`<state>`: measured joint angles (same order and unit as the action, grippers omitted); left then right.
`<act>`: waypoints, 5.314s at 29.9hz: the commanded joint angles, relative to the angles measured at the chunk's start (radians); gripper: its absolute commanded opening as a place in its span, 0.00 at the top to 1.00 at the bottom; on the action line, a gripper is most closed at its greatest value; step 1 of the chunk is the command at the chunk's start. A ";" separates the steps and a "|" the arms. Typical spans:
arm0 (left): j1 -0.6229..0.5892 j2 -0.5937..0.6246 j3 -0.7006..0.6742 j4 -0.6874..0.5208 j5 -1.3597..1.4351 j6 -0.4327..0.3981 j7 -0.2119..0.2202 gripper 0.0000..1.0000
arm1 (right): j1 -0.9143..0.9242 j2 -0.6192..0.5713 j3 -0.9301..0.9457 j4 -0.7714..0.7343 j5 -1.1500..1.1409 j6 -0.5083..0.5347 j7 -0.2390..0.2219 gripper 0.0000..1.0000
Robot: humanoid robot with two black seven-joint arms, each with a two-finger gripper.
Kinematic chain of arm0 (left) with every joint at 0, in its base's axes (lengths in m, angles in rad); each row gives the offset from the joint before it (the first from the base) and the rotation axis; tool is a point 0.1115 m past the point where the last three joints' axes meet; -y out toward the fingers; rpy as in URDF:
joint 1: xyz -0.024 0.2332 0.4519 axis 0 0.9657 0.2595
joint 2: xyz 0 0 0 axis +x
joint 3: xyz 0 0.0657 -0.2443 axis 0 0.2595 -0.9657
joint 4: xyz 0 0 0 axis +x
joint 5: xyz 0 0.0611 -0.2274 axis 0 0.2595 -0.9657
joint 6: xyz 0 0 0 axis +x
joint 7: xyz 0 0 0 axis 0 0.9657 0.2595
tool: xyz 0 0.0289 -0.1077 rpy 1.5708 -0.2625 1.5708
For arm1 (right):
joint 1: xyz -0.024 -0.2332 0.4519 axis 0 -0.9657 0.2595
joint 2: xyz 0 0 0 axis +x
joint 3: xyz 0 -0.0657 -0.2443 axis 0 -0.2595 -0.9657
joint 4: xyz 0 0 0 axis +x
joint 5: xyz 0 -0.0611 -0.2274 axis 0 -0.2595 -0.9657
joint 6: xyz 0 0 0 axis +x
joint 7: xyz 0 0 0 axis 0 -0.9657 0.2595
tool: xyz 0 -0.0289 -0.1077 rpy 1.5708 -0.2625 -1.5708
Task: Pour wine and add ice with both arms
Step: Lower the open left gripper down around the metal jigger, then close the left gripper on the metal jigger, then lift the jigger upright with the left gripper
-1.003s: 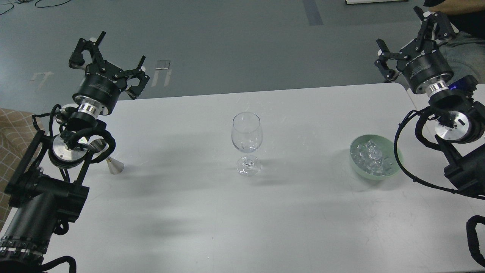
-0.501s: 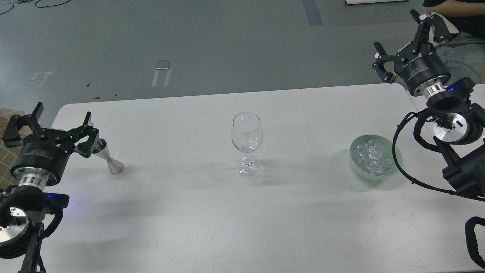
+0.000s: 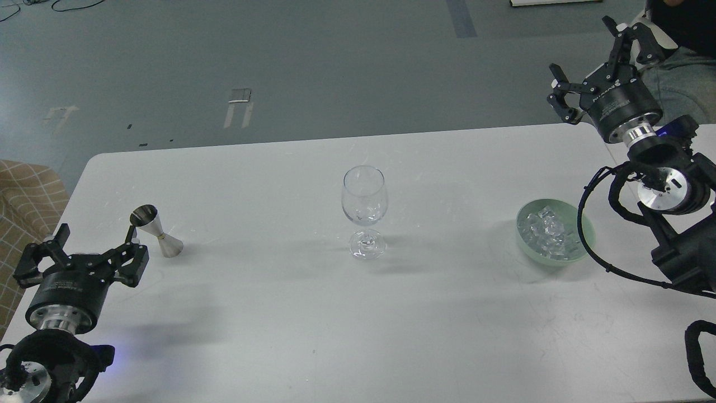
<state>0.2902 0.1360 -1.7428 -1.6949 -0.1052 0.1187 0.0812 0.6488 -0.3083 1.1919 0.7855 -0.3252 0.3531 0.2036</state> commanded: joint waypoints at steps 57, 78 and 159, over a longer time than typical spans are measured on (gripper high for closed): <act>-0.339 -0.062 0.078 0.603 0.105 -0.224 -0.012 0.01 | -0.018 0.023 0.000 0.001 -0.002 -0.046 0.000 0.00; -0.398 -0.041 0.085 0.681 0.108 -0.257 -0.014 0.05 | -0.020 0.021 0.000 0.003 -0.002 -0.048 0.000 0.00; -0.441 -0.076 0.114 0.752 0.105 -0.260 -0.089 0.83 | -0.032 0.015 0.003 0.008 -0.002 -0.057 0.000 0.00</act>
<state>-0.1512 0.0599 -1.6291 -0.9422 0.0008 -0.1426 -0.0076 0.6207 -0.2931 1.1950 0.7919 -0.3267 0.2960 0.2040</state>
